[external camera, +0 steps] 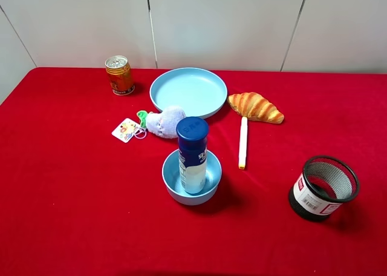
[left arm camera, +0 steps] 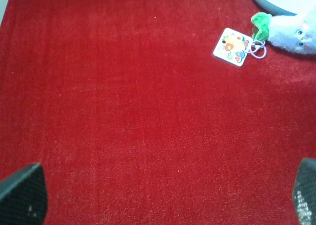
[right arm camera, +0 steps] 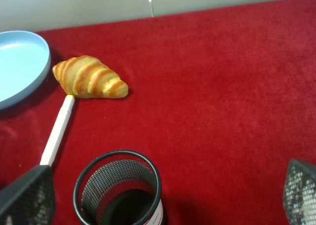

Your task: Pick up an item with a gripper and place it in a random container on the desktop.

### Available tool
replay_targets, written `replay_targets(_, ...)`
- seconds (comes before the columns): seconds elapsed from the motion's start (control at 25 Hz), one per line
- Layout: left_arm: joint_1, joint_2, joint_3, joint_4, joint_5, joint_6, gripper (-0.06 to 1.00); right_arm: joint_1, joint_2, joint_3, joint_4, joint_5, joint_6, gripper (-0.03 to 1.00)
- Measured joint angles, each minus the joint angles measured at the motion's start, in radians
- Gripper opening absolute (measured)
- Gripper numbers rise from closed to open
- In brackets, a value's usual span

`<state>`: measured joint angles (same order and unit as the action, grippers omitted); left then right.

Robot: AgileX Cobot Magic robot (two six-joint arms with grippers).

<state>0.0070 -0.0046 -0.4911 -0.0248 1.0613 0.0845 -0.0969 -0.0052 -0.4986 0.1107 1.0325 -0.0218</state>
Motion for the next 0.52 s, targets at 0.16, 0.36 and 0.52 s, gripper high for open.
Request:
replay_targets(0.16,0.000,0.000,0.000,0.000,0.000,0.001,0.99,0.000,0.000,0.000,0.000,0.000,0.001,0.69)
replay_targets(0.36,0.000,0.000,0.000,0.000,0.000,0.001,0.99,0.000,0.000,0.000,0.000,0.000,0.001,0.69)
replay_targets(0.52,0.000,0.000,0.000,0.000,0.000,0.001,0.99,0.000,0.000,0.000,0.000,0.000,0.001,0.69)
